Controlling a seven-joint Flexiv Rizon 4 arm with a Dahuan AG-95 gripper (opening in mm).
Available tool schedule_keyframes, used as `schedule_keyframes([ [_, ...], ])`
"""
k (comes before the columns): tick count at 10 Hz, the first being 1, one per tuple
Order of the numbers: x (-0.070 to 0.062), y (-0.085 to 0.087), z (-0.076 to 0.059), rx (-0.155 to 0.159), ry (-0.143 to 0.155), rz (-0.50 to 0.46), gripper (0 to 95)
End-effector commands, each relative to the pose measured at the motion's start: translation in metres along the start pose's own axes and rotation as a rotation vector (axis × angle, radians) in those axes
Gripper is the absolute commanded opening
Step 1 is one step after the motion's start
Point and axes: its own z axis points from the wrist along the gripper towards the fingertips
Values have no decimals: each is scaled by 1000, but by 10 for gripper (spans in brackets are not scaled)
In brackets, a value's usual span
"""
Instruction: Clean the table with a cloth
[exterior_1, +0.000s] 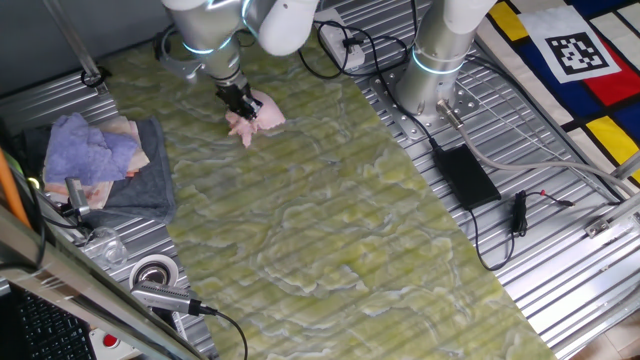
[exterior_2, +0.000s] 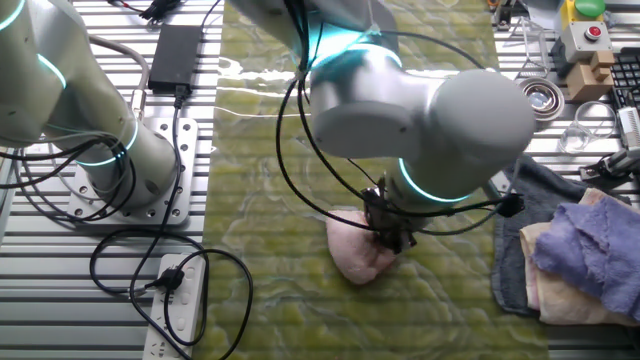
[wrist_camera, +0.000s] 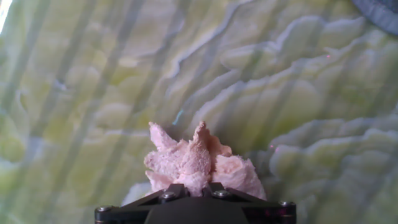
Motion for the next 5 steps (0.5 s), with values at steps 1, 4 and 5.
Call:
schedule_keyframes([
  [1,-5,-22,4,7,-16,-38,0],
  [4,-23,-37,-7,-7,3,-51,0],
  [5,-27,-44,-8,2,5,-69,0],
])
